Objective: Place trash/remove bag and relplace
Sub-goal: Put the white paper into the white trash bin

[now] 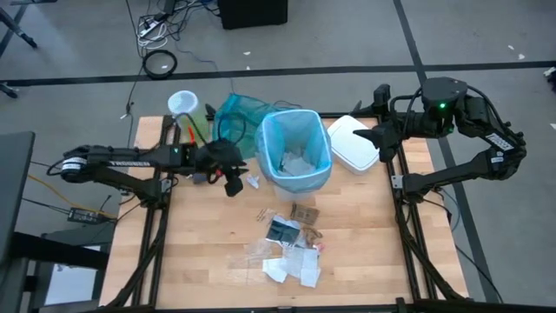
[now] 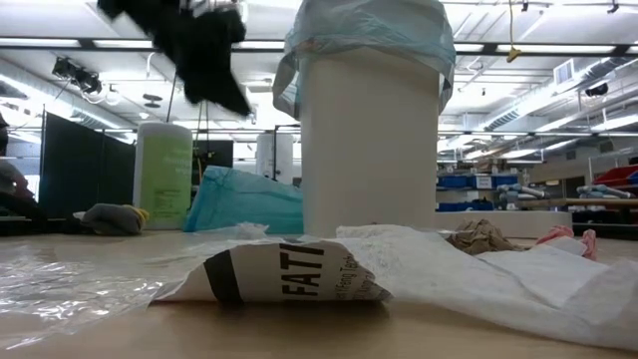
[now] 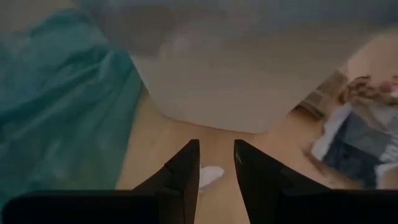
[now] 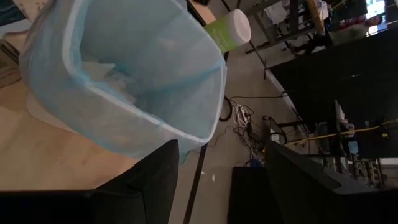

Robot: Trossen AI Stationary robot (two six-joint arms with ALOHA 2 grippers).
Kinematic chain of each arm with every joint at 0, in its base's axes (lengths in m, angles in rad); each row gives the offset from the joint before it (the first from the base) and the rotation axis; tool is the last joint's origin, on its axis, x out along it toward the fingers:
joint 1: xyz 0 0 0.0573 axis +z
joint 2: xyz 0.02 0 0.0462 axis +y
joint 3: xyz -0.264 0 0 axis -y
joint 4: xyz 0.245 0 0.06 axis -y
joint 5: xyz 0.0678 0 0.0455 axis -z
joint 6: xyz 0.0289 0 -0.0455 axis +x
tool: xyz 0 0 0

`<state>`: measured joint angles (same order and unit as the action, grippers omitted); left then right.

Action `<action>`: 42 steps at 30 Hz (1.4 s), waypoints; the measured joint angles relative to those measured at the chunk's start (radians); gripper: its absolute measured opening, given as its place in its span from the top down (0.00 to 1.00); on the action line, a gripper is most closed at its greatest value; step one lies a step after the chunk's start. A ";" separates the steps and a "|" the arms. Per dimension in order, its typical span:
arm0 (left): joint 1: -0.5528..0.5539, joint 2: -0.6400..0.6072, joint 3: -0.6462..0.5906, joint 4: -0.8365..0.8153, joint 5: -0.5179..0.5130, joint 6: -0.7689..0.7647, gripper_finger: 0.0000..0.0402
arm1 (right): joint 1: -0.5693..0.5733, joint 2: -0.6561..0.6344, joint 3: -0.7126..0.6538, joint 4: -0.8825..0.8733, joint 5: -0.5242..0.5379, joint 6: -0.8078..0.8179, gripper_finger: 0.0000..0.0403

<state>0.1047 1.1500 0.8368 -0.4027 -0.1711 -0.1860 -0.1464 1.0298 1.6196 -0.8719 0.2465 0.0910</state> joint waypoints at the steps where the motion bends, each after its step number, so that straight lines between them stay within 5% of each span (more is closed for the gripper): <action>1: 0.000 0.000 -0.047 0.042 0.001 -0.001 0.73 | 0.000 0.000 0.000 0.000 0.000 0.007 0.44; 8: 0.000 0.060 -0.294 0.513 -0.014 -0.002 0.73 | 0.000 0.000 0.000 -0.004 0.008 0.053 0.44; 12: 0.001 0.131 -0.350 0.646 -0.041 -0.006 0.73 | 0.000 0.005 0.000 -0.007 0.012 0.074 0.44; 25: 0.001 0.426 -0.363 0.777 -0.061 -0.003 0.73 | 0.000 0.062 0.000 -0.018 0.004 0.098 0.44; 30: 0.001 0.519 -0.359 0.834 -0.055 -0.123 0.74 | 0.000 0.063 0.000 -0.010 -0.012 0.099 0.44; 36: -0.002 0.513 -0.359 0.827 0.015 -0.295 0.97 | 0.000 0.049 0.000 0.011 -0.010 0.098 0.45; 42: -0.008 0.389 -0.346 0.740 0.100 -0.348 0.99 | 0.000 0.042 0.000 0.011 -0.004 0.092 0.47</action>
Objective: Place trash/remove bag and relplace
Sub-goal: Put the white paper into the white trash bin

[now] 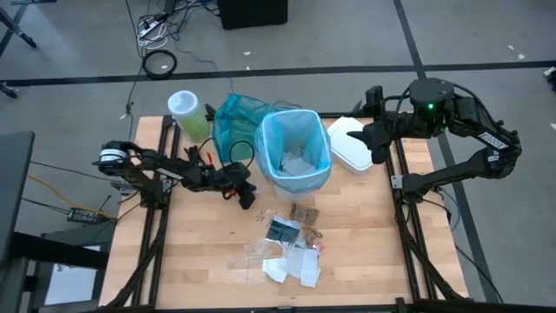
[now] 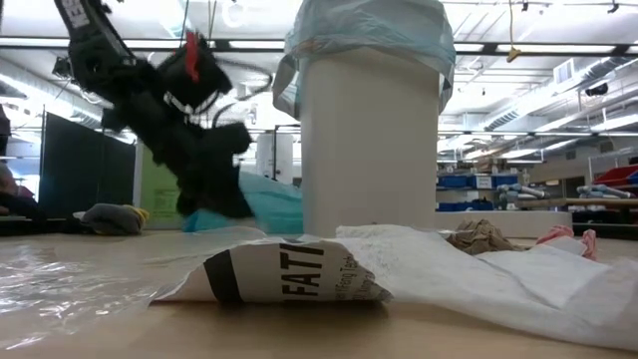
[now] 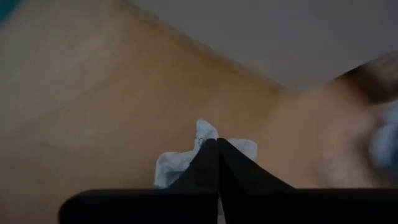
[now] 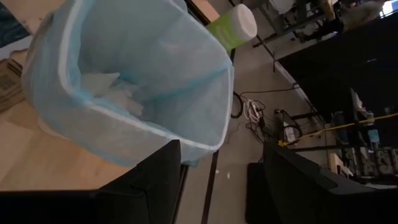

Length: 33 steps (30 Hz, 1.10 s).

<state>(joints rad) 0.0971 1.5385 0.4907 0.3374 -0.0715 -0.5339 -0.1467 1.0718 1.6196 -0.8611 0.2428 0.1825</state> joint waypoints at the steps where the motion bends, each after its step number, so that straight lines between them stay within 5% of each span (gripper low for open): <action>1: 0.000 -0.030 0.009 -0.016 0.015 -0.009 0.99 | 0.000 -0.001 0.000 0.000 0.000 0.000 0.47; 11: -0.008 -0.303 0.129 -0.309 0.037 -0.054 1.00 | 0.000 -0.002 0.000 0.000 0.004 -0.042 0.47; 17: -0.008 -0.396 0.293 -0.329 -0.017 -0.026 1.00 | 0.000 -0.002 0.000 0.007 0.004 -0.072 0.47; 33: -0.007 -0.317 0.791 -0.378 -0.164 0.309 1.00 | 0.000 -0.002 0.000 0.005 0.003 -0.074 0.48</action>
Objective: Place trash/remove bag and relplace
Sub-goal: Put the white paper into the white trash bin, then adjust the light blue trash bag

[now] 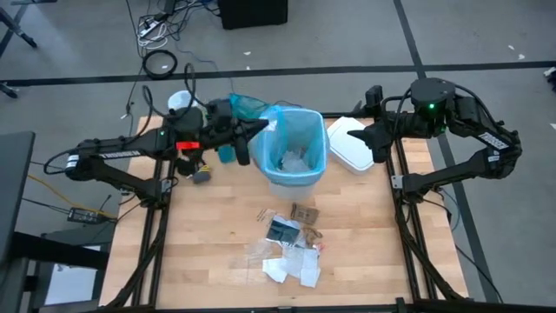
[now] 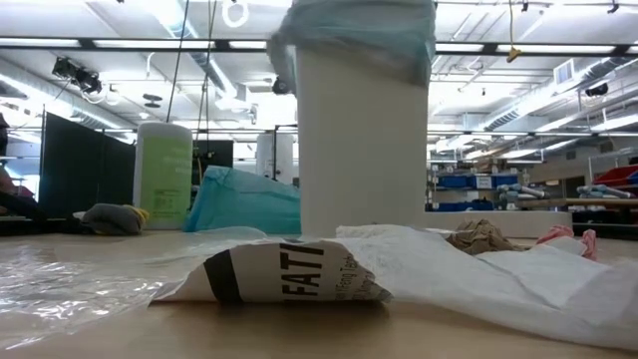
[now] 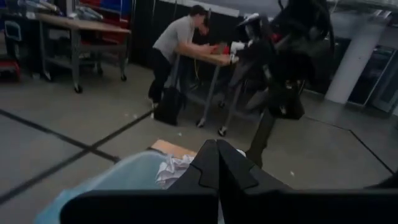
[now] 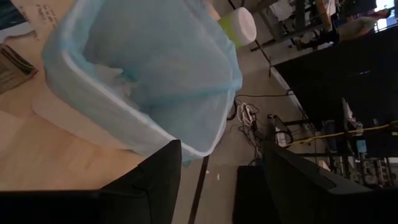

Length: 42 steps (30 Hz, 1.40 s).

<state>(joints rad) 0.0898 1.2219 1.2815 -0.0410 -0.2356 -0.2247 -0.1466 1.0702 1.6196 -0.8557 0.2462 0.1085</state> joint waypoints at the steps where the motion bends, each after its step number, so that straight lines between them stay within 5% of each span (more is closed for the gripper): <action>1: 0.000 0.012 0.009 -0.005 0.000 0.011 1.00 | 0.000 0.000 0.000 -0.001 0.000 0.000 0.48; 9: 0.000 0.129 0.037 -0.013 0.000 0.031 0.98 | 0.000 0.000 0.000 -0.005 0.000 0.000 0.48; 25: 0.000 0.181 0.098 -0.160 0.018 0.056 0.74 | 0.000 0.000 0.000 -0.009 -0.004 0.000 0.39; 31: 0.000 0.143 0.258 -0.552 -0.149 0.091 0.86 | 0.000 0.000 0.000 -0.019 -0.003 0.003 0.40; 35: 0.000 0.113 0.239 -0.690 -0.165 0.079 0.98 | 0.000 0.000 0.000 -0.025 -0.003 0.003 0.41; 42: 0.000 0.091 0.081 -0.619 -0.130 0.006 0.99 | 0.000 0.000 0.000 -0.024 -0.003 0.010 0.41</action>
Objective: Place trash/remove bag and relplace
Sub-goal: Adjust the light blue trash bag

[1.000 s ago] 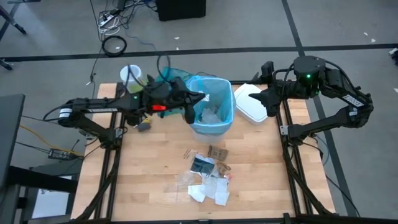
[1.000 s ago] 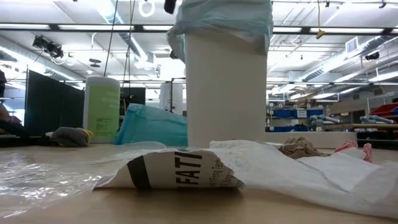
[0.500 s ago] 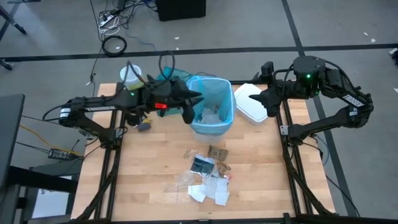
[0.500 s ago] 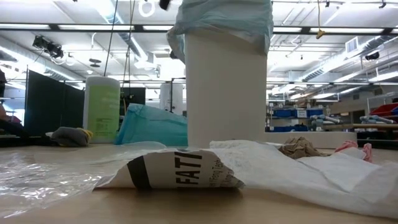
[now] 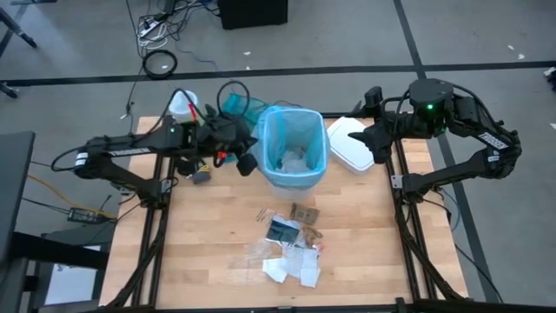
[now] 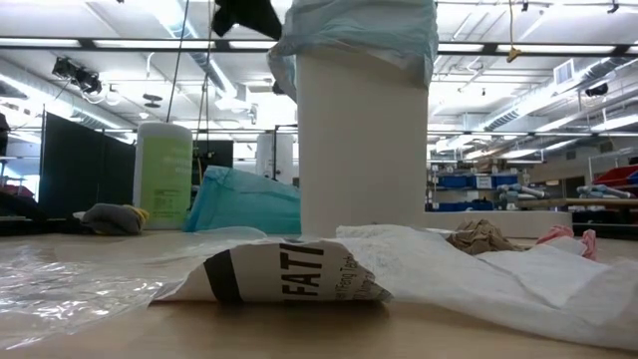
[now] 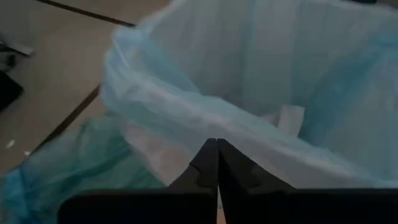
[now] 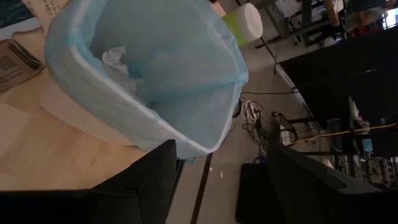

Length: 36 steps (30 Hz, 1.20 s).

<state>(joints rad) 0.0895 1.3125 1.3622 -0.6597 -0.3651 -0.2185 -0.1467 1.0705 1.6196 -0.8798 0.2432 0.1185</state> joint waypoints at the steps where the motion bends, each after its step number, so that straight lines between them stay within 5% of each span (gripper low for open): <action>1: 0.000 0.000 -0.023 0.037 0.014 -0.001 0.99 | 0.000 0.000 0.000 -0.001 0.000 0.005 0.41; 14: -0.030 0.003 -0.254 0.216 0.113 -0.181 0.99 | 0.000 0.000 0.000 -0.013 -0.002 0.019 0.42; 36: -0.200 -0.006 -0.256 0.141 0.101 -0.334 0.98 | 0.000 0.000 0.000 -0.014 -0.002 0.010 0.43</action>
<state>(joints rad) -0.1103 1.3060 1.1065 -0.5187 -0.2644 -0.5528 -0.1463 1.0704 1.6196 -0.8936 0.2413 0.1285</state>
